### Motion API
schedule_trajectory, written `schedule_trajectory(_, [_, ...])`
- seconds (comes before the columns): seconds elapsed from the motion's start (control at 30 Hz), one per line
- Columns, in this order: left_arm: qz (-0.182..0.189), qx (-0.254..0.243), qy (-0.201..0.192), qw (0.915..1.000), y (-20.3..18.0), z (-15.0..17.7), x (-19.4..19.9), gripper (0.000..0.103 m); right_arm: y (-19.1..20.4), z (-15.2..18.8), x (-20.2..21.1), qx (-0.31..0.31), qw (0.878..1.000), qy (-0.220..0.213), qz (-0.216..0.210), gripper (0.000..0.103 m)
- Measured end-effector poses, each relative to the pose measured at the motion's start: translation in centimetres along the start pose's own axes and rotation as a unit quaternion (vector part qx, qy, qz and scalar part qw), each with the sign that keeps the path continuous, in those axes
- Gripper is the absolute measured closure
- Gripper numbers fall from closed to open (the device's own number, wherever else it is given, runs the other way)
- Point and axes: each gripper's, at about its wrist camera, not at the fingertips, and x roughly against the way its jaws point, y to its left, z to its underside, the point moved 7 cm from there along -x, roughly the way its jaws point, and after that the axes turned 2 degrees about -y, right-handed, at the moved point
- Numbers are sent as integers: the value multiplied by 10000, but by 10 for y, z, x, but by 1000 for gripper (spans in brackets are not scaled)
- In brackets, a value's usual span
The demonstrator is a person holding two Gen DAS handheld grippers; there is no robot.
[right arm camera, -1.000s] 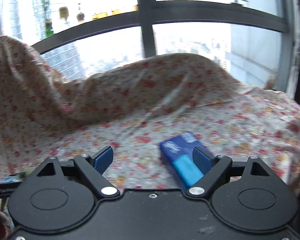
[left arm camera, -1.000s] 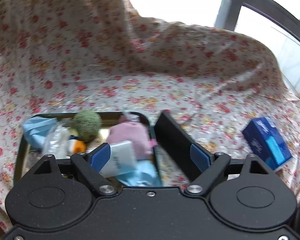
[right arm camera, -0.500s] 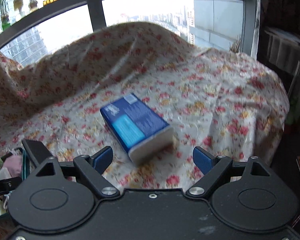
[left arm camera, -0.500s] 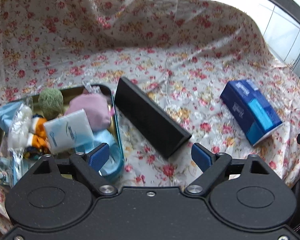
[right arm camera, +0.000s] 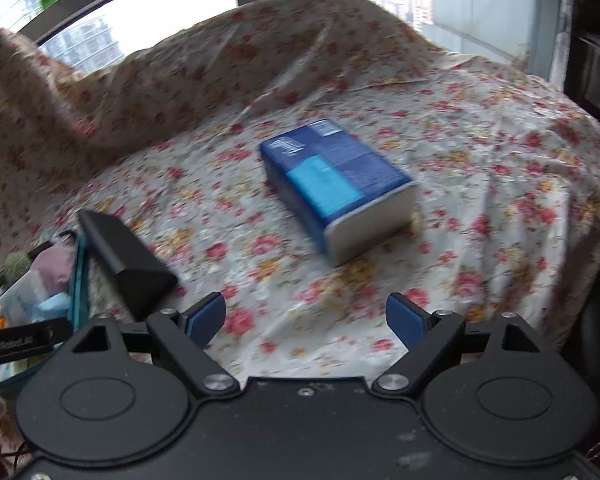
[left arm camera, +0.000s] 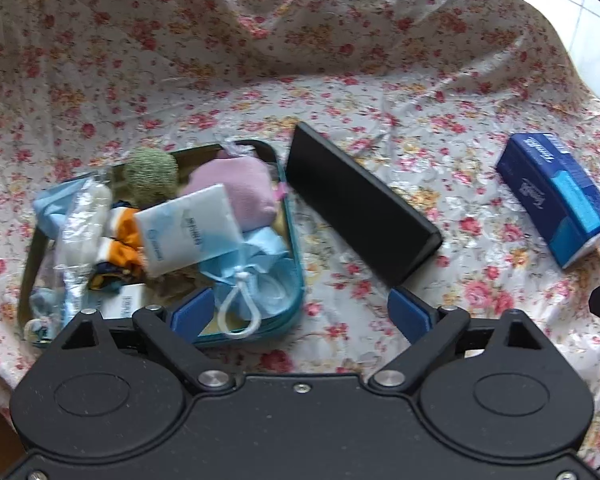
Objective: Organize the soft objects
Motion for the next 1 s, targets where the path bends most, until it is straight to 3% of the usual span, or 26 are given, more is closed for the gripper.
schedule_trajectory(0.57, [-857, 643, 56, 9942, 93, 7, 5, 6, 143, -13, 5, 1212, 9863, -91, -1115, 8])
schedule_trajectory(1.0, [-1008, 884, 277, 9906, 133, 18, -3, 6, 207, -8, -6, 1575, 9767, 109, -1456, 6])
